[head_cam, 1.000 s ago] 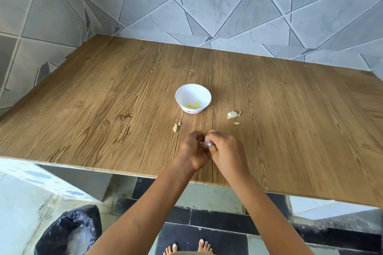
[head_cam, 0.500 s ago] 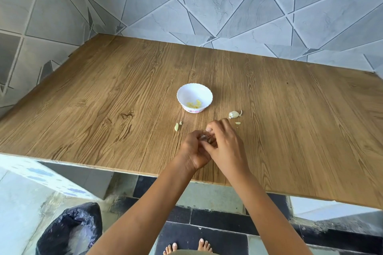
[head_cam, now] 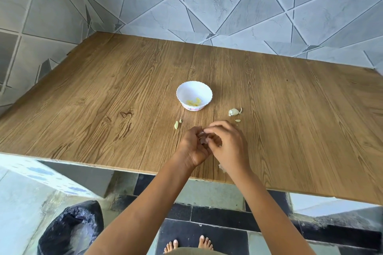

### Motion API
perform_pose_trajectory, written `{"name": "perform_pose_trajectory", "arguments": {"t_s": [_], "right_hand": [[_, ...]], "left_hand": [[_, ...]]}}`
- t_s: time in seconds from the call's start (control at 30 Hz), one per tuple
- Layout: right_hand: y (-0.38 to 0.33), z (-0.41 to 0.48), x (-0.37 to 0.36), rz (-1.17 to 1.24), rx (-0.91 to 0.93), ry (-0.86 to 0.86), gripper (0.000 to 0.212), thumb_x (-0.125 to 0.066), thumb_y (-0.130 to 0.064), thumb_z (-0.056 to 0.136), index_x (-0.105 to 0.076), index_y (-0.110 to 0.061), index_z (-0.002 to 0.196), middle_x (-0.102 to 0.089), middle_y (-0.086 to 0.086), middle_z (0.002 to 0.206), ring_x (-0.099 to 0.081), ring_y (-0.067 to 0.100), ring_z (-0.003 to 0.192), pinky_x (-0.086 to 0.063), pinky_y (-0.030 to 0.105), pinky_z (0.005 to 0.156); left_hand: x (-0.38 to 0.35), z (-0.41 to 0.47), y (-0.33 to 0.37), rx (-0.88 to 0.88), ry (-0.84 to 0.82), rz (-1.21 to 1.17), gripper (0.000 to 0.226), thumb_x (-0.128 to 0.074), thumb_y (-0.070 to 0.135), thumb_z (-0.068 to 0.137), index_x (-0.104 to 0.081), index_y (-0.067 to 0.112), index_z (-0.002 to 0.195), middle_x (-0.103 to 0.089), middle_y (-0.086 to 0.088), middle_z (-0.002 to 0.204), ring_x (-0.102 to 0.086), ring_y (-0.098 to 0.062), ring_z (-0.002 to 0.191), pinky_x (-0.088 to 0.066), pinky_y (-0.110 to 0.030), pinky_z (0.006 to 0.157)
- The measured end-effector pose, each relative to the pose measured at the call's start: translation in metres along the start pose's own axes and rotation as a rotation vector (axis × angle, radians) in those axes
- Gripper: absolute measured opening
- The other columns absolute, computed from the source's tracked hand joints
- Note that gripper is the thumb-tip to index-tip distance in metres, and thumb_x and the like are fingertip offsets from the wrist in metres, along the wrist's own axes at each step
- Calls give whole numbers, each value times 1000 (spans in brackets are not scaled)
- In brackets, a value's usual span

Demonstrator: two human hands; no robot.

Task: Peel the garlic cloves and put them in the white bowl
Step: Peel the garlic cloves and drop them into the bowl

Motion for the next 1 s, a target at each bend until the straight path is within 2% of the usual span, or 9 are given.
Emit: {"name": "perform_pose_trajectory", "arguments": {"t_s": [0.1, 0.2, 0.33, 0.43, 0.53, 0.6, 0.67, 0.77, 1.0], "right_hand": [[1, -1, 6, 53, 3, 46, 4, -74, -20, 74, -72, -19, 78, -68, -8, 87, -63, 17, 79, -52, 33, 64], [3, -2, 9, 33, -4, 14, 26, -54, -37, 84, -74, -19, 84, -68, -10, 89, -62, 15, 80, -52, 32, 63], [13, -10, 15, 75, -34, -6, 16, -59, -24, 85, -71, -19, 95, -64, -8, 97, -60, 15, 91, -52, 34, 72], [29, -23, 26, 119, -103, -9, 17, -67, -21, 84, -70, -14, 100, -65, -4, 97, -61, 16, 91, -54, 38, 75], [45, -42, 28, 117, -185, -217, 38, -69, -24, 84, -63, -14, 120, -63, -3, 116, -58, 13, 108, -50, 39, 92], [50, -53, 23, 110, -212, -400, 53, -68, -28, 85, -51, -19, 134, -50, -5, 138, -45, 11, 126, -37, 40, 108], [51, -57, 17, 64, -192, -512, 62, -67, -31, 85, -40, -24, 141, -36, -11, 148, -34, 8, 135, -23, 33, 114], [48, -51, 11, 6, -184, -491, 62, -68, -27, 84, -42, -23, 140, -40, -9, 146, -39, 10, 131, -24, 23, 106], [45, -24, -5, 16, -259, -353, 48, -77, -20, 74, -63, -10, 119, -61, 5, 114, -59, 18, 97, -50, 35, 88]], "left_hand": [[2, 3, -1, -1, 1, 35, 35, -34, 18, 101, -52, 0, 77, -56, -12, 48, -59, -22, 39, -51, -25, 40], [1, 5, -3, 10, -16, 48, 35, -35, 17, 100, -53, 0, 76, -55, -11, 49, -59, -20, 41, -52, -24, 42], [1, 10, -7, 37, -54, 57, 36, -36, 19, 99, -58, 1, 78, -60, -12, 65, -59, -19, 60, -55, -26, 54], [5, 14, -8, 68, -67, 44, 40, -34, 20, 100, -63, -1, 82, -67, -14, 70, -67, -22, 61, -58, -30, 59], [8, 16, -3, 65, -75, 35, 39, -34, 18, 99, -63, -1, 81, -68, -14, 72, -67, -23, 68, -58, -32, 65], [10, 17, 2, 59, -61, 23, 38, -34, 17, 99, -62, -2, 81, -66, -14, 75, -64, -23, 76, -56, -33, 71], [13, 17, 7, 56, -56, 9, 37, -35, 17, 99, -62, -1, 81, -66, -14, 75, -63, -23, 80, -56, -33, 71], [16, 14, 14, 40, -59, 0, 38, -34, 17, 99, -62, -1, 81, -67, -13, 76, -63, -22, 80, -57, -33, 66], [25, 7, 20, 23, -70, -30, 38, -35, 18, 99, -63, -1, 82, -67, -14, 73, -65, -22, 74, -58, -33, 63]]}}
Point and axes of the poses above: each hand's wrist, its own z-axis towards the middle knuckle, its own x-axis out of the back of the hand, y = z × x, the point moved 4 cm from there along z, towards the middle knuckle
